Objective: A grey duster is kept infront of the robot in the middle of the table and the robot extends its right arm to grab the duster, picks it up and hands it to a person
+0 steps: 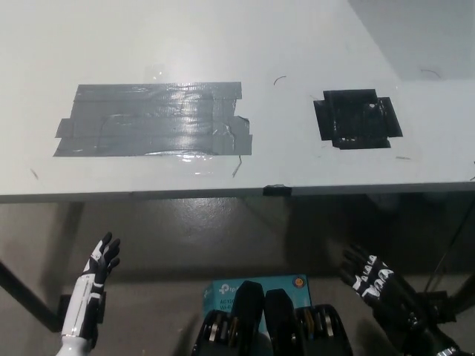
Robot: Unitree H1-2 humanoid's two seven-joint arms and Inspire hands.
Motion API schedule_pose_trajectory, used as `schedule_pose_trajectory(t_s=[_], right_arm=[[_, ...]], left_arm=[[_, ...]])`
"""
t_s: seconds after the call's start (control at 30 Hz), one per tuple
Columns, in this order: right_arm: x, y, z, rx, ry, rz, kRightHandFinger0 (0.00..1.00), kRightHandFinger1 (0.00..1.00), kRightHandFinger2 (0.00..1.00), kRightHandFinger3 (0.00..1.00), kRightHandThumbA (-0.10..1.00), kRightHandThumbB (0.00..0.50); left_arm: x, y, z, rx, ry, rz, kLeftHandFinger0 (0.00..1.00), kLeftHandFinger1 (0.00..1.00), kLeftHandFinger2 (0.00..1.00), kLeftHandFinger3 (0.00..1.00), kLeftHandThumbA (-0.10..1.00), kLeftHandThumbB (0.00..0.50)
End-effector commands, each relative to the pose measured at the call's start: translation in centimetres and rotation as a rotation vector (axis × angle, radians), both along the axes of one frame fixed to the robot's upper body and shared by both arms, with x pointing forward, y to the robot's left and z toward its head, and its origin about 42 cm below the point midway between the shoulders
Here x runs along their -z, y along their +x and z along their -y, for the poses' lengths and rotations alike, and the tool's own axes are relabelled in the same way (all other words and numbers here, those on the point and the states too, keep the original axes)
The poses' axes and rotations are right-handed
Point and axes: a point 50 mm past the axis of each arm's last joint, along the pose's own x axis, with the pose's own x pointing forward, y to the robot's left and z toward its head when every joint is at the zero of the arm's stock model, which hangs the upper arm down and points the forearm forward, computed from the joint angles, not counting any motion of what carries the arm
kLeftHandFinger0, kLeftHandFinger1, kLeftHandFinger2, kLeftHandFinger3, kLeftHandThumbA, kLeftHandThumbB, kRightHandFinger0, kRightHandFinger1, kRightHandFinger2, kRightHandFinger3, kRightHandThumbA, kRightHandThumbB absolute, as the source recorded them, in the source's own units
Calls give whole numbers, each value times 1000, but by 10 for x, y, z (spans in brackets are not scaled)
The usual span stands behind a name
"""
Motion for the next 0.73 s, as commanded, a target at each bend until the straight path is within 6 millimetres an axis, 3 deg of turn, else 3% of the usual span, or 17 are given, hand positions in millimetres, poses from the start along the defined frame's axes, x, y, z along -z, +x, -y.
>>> schedule_pose_trajectory(t_s=[0.0, 0.03, 0.17, 0.7], right_arm=[[-15, -3, 18, 86, -427, 485, 1000, 1000, 1000, 1000, 1000, 394], [-14, -3, 17, 84, -422, 475, 1000, 1000, 1000, 1000, 1000, 422], [-13, -3, 15, 82, -409, 473, 1000, 1000, 1000, 1000, 1000, 438], [-12, -2, 11, 69, -416, 485, 1000, 1000, 1000, 1000, 1000, 430]], left_arm=[[-4, -10, 2, 25, 4, 42, 1000, 1000, 1000, 1000, 1000, 396], [-4, -10, 2, 27, 1, 42, 1000, 1000, 1000, 1000, 1000, 398], [-3, -11, 2, 27, -1, 37, 1000, 1000, 1000, 1000, 1000, 404], [-2, -10, 2, 35, -9, 32, 1000, 1000, 1000, 1000, 1000, 410]])
